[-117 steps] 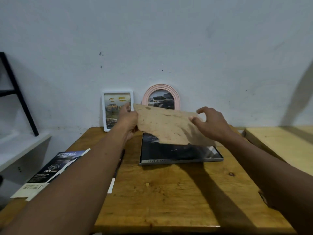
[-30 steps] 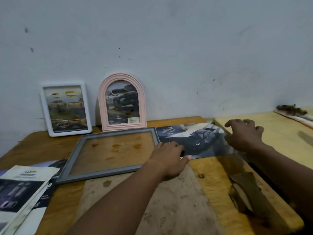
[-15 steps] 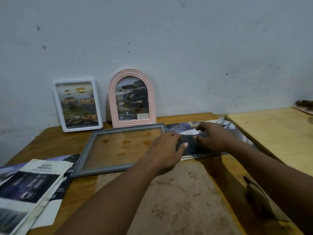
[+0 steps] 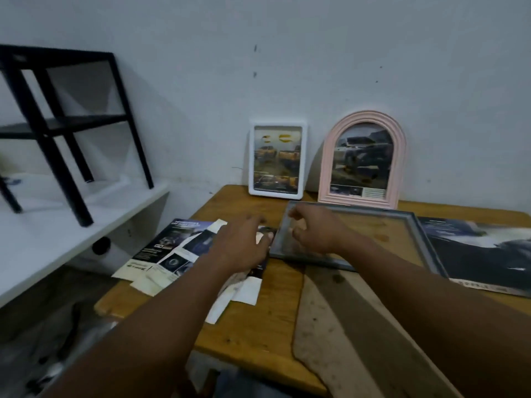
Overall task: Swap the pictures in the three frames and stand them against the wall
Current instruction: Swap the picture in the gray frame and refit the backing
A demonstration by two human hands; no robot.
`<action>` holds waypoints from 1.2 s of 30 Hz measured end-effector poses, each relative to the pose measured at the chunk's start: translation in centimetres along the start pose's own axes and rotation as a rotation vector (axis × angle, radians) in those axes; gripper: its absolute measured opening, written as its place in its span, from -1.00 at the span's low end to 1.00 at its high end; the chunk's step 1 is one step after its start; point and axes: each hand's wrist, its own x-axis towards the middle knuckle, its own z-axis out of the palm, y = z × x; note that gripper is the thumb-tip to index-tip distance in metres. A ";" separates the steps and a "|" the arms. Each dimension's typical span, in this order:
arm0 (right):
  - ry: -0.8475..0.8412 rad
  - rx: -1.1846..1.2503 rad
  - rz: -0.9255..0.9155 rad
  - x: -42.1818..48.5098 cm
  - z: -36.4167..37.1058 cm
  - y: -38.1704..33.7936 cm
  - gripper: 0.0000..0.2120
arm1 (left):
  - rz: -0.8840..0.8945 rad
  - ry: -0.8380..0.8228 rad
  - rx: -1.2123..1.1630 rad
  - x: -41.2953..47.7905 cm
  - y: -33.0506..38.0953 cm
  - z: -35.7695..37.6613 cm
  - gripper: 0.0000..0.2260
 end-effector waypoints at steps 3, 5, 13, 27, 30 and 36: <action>-0.102 -0.067 0.006 1.6 3.2 -2.7 -0.51 | -0.087 -0.102 0.094 -2.7 -4.3 0.0 -0.40; -0.171 -0.155 0.009 2.2 5.0 -3.8 -0.51 | -0.130 -0.120 0.124 -4.1 -6.3 0.5 -0.37; -0.115 -0.253 0.085 3.6 8.0 -5.5 -0.35 | -0.179 -0.039 0.125 -5.2 -8.4 1.1 -0.18; 0.421 0.400 -0.062 3.9 4.9 -7.3 -0.59 | -0.242 -0.038 0.141 -4.2 -7.8 0.9 -0.14; 0.541 0.473 -0.014 4.2 1.1 -6.2 -0.62 | -0.255 -0.065 0.151 -4.0 -7.6 0.8 -0.15; 0.533 0.365 0.115 3.8 -6.2 0.4 -0.60 | -0.181 -0.058 0.227 -1.6 -4.6 -0.6 -0.25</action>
